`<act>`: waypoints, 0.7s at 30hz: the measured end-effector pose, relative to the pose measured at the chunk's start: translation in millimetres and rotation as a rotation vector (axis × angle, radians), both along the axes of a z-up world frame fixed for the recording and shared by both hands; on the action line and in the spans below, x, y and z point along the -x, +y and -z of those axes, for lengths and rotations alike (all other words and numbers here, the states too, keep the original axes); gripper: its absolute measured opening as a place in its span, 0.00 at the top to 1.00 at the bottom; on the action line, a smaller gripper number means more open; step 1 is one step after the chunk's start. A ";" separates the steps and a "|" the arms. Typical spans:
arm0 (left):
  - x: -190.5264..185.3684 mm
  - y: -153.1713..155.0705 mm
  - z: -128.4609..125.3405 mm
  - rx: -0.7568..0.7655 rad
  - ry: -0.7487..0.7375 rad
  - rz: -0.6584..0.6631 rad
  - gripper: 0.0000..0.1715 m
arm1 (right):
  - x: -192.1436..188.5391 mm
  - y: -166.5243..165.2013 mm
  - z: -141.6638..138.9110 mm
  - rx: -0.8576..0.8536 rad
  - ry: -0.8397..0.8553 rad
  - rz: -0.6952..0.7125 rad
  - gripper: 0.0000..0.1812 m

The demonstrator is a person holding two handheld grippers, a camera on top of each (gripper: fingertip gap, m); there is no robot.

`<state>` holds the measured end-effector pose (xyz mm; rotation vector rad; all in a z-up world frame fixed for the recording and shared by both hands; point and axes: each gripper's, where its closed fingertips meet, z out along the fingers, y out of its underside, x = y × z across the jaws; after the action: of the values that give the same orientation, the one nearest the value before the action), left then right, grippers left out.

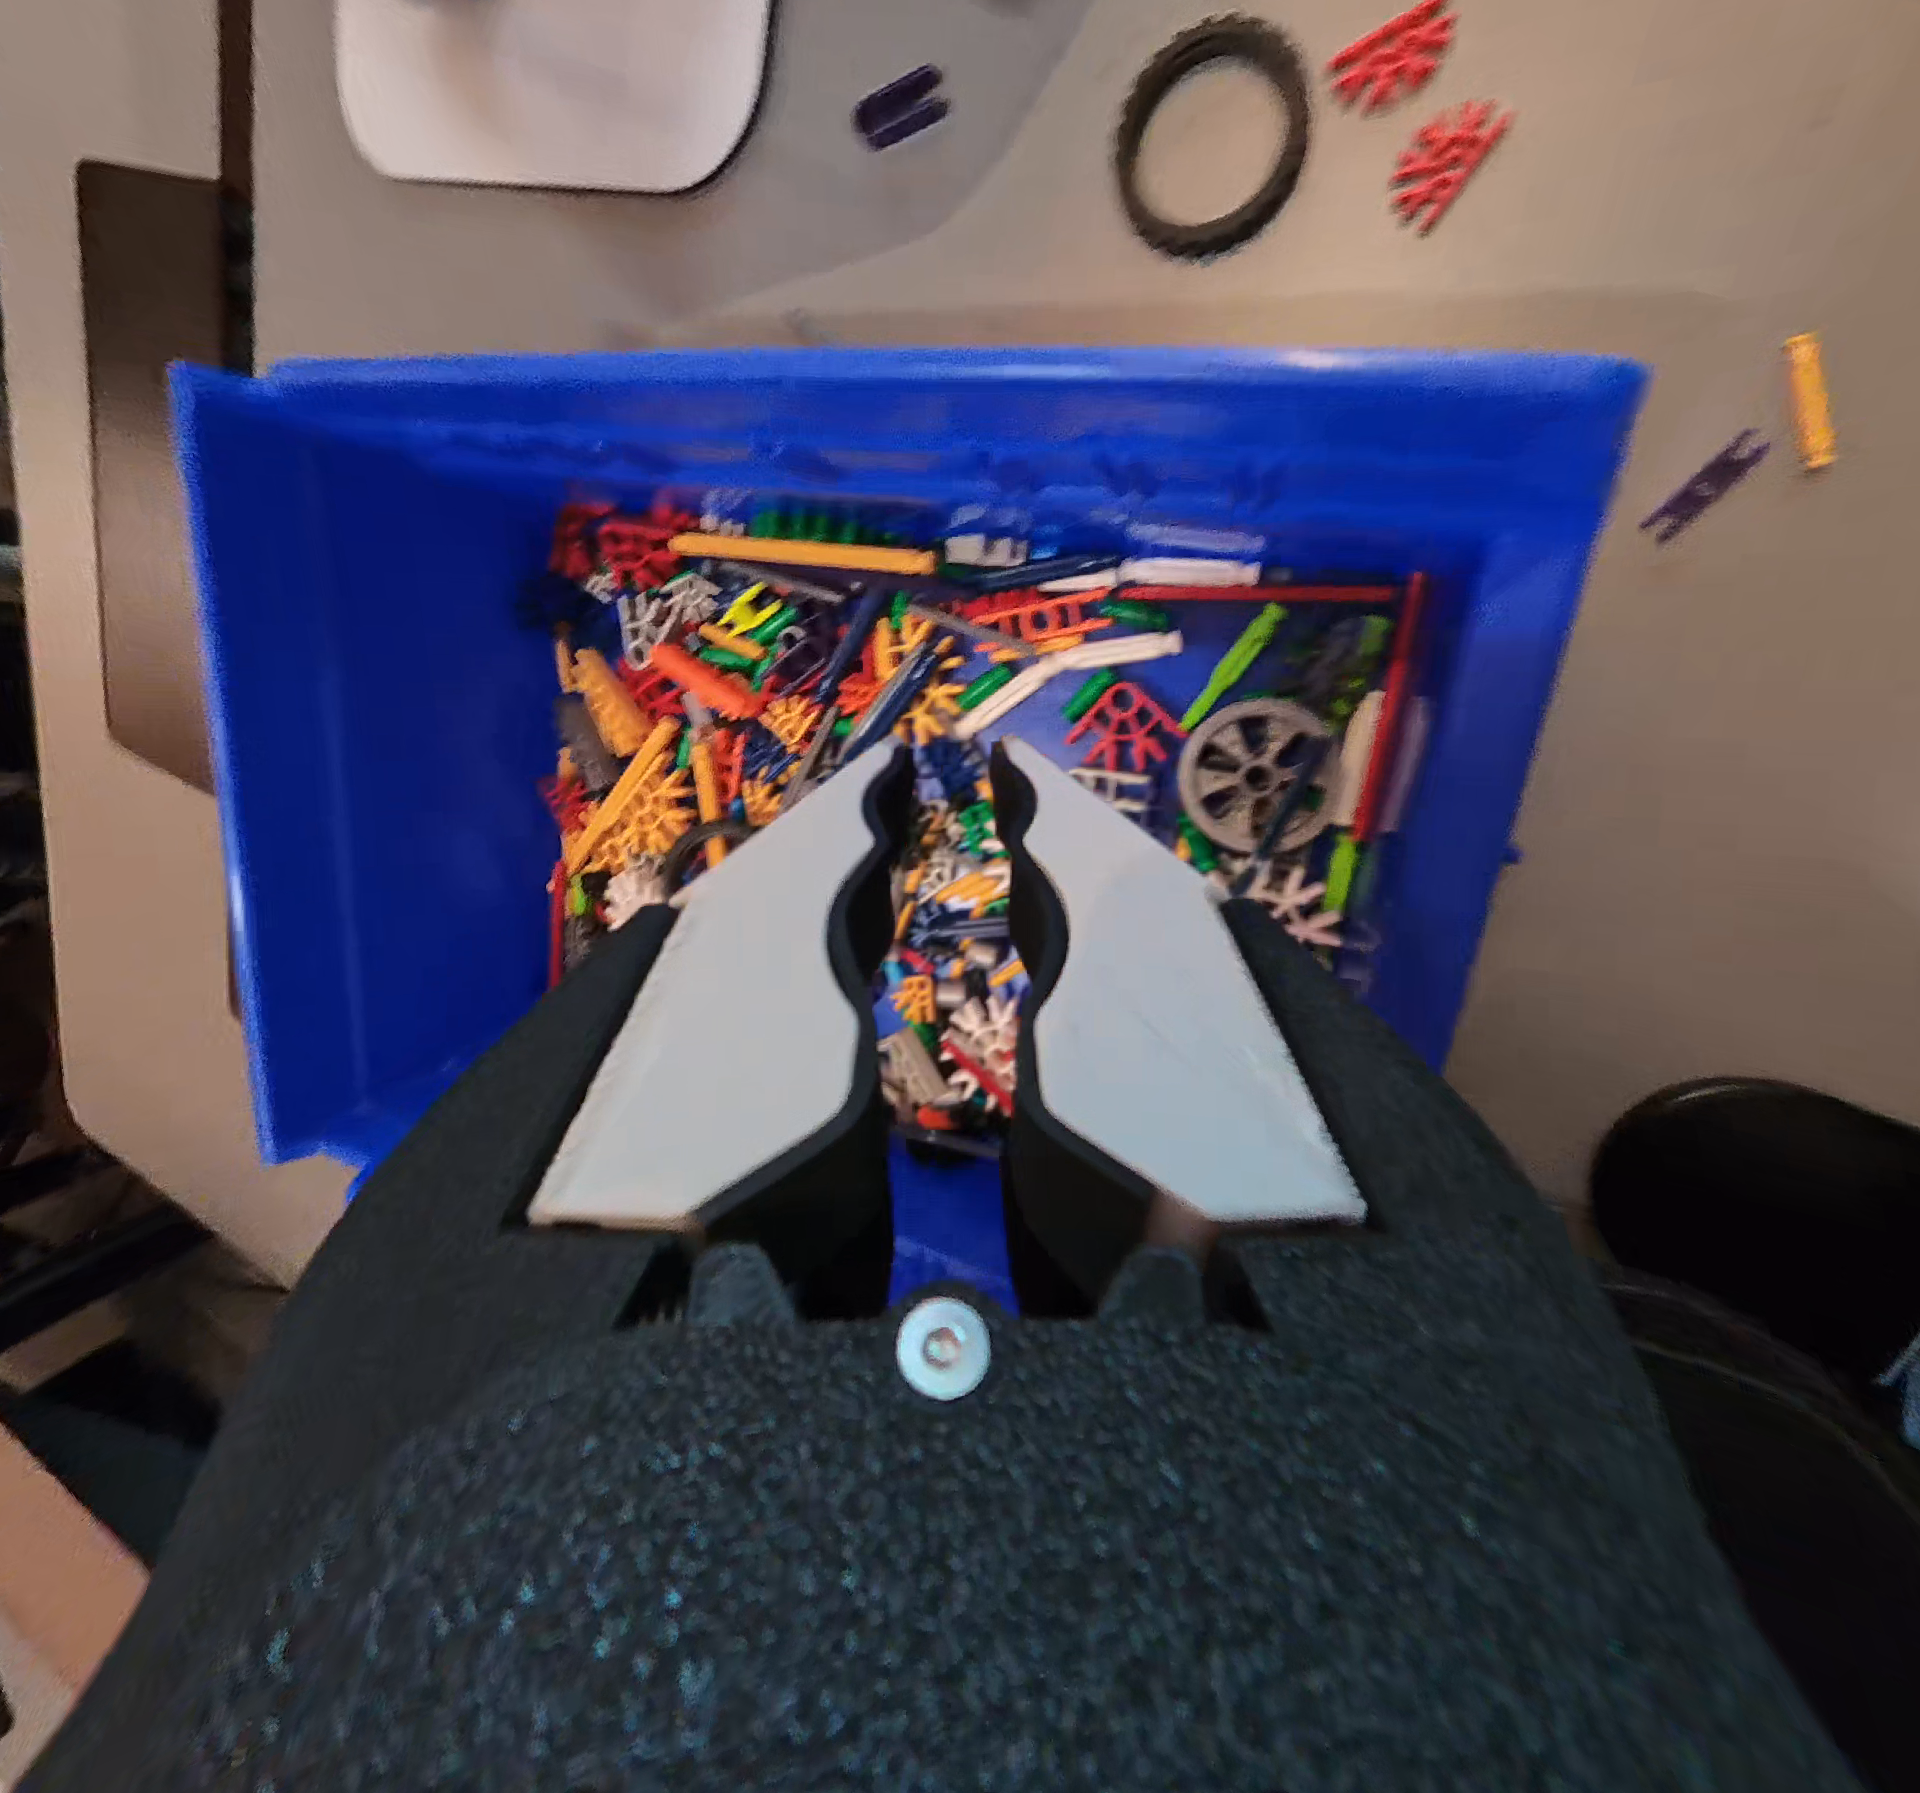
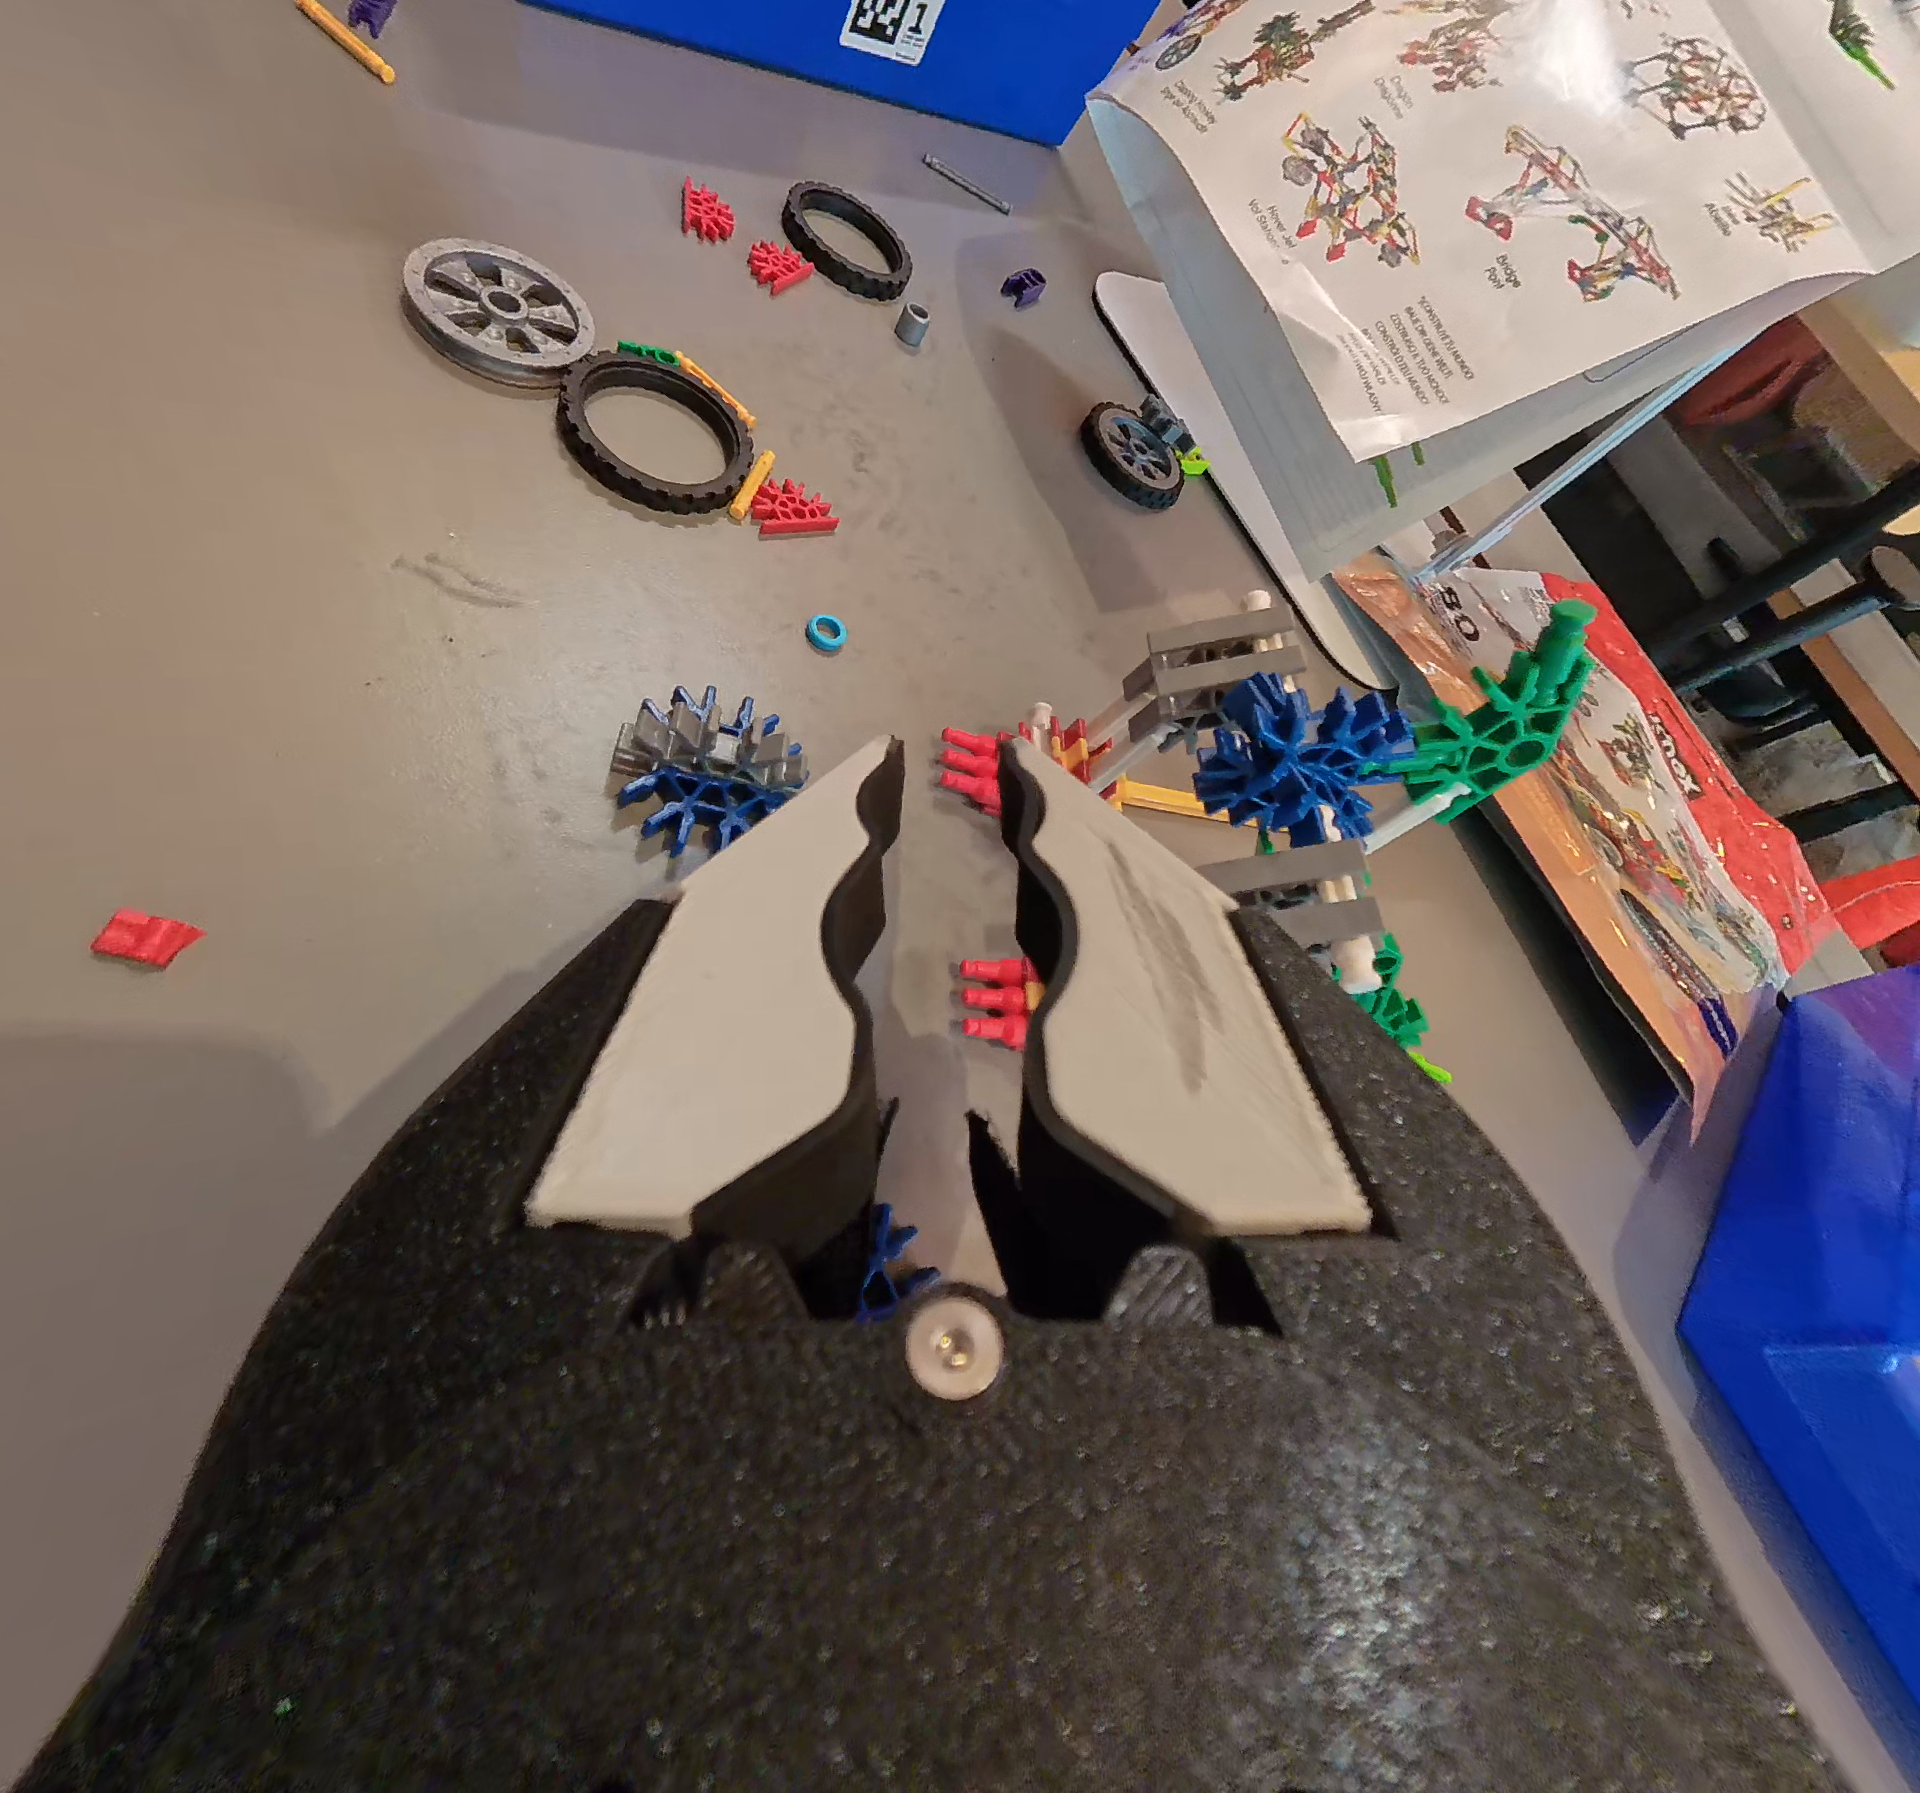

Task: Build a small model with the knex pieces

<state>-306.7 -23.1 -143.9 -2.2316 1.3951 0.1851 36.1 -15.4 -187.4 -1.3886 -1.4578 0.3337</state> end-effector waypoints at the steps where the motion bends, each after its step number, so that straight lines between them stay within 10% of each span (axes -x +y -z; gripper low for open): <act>1: 6.3 3.9 -2.0 -0.007 -0.002 -0.015 0.91 | -0.1 -0.1 -0.3 -0.002 0.002 0.000 0.90; 21: 66.1 71.1 26.8 0.030 0.068 -0.106 0.85 | -2.3 2.2 -1.0 -0.073 -0.003 0.020 0.90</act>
<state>-372.7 48.0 -170.8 -2.3459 1.3228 0.2806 38.3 -13.1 -186.4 -1.3448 -1.4437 0.2630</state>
